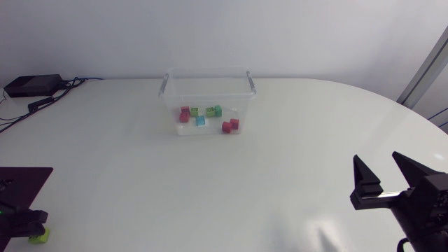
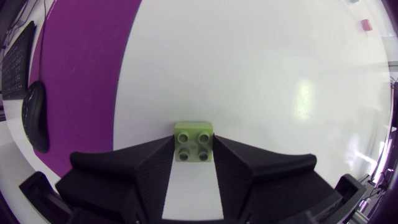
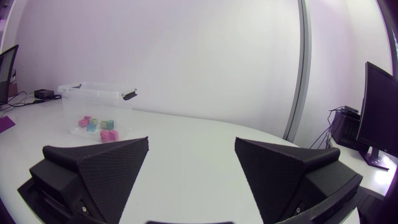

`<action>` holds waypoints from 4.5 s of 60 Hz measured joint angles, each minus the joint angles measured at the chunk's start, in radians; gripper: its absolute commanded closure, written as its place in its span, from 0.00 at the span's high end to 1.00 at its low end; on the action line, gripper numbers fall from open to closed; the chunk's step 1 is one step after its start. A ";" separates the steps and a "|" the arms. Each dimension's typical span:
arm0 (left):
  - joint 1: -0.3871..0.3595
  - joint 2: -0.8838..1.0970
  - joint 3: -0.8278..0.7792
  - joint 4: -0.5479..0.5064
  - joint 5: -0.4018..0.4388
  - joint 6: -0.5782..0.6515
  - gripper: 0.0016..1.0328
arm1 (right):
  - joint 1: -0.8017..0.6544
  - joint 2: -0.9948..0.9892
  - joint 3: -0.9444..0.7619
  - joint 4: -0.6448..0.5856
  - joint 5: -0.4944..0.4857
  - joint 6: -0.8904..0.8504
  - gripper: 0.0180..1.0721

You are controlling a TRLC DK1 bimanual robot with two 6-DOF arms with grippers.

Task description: Place the duplo bricks in the container

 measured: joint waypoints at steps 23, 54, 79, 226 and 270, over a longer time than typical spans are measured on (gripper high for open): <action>0.002 -0.006 -0.011 0.013 0.010 0.003 0.27 | 0.000 0.000 0.000 0.000 0.000 0.000 0.95; -0.023 -0.163 0.098 -0.146 0.139 0.003 0.27 | 0.000 0.000 0.000 0.000 0.000 0.000 0.95; -0.378 -0.169 0.286 -0.166 0.211 -0.201 0.27 | 0.000 0.000 0.000 0.000 0.000 0.000 0.95; -1.166 0.809 1.581 -0.097 0.041 -0.533 0.97 | 0.000 0.000 0.000 0.000 0.000 0.000 0.95; -0.944 0.173 0.724 0.233 0.041 -0.481 0.97 | 0.000 0.000 0.000 0.000 0.000 0.000 0.95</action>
